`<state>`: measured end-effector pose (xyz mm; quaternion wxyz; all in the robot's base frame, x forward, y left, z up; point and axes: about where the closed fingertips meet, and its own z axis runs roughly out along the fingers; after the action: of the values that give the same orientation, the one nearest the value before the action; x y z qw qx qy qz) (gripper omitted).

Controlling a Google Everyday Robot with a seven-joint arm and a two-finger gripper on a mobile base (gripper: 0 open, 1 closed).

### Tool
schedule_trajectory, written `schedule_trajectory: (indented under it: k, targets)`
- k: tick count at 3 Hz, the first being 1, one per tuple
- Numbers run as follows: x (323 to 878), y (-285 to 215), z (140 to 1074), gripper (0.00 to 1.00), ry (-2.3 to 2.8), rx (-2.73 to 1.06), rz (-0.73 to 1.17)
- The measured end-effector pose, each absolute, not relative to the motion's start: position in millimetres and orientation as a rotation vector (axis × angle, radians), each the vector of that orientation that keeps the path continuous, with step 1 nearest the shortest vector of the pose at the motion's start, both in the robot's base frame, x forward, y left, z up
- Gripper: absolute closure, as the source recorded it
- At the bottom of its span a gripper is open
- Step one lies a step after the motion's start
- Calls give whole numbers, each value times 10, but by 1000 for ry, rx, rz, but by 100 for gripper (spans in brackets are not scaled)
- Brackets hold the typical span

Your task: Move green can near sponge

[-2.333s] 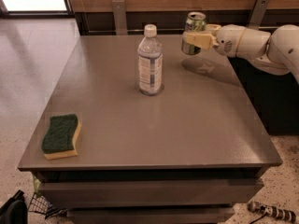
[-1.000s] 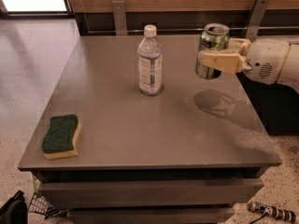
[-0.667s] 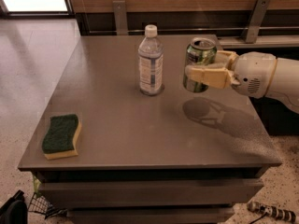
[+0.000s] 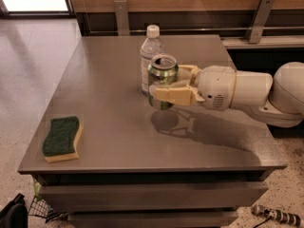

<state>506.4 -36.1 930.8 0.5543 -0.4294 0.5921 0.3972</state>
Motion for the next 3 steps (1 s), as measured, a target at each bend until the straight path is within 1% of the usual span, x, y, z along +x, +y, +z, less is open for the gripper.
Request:
schedule_trajectory:
  k: [1,2,3]
  targets:
    - [5004,159,9255,100,1345,-1122,1044]
    - [4959,448,9201,100,1324,-1182,1108]
    - [4885,592,9140,100,1335,-1182,1115]
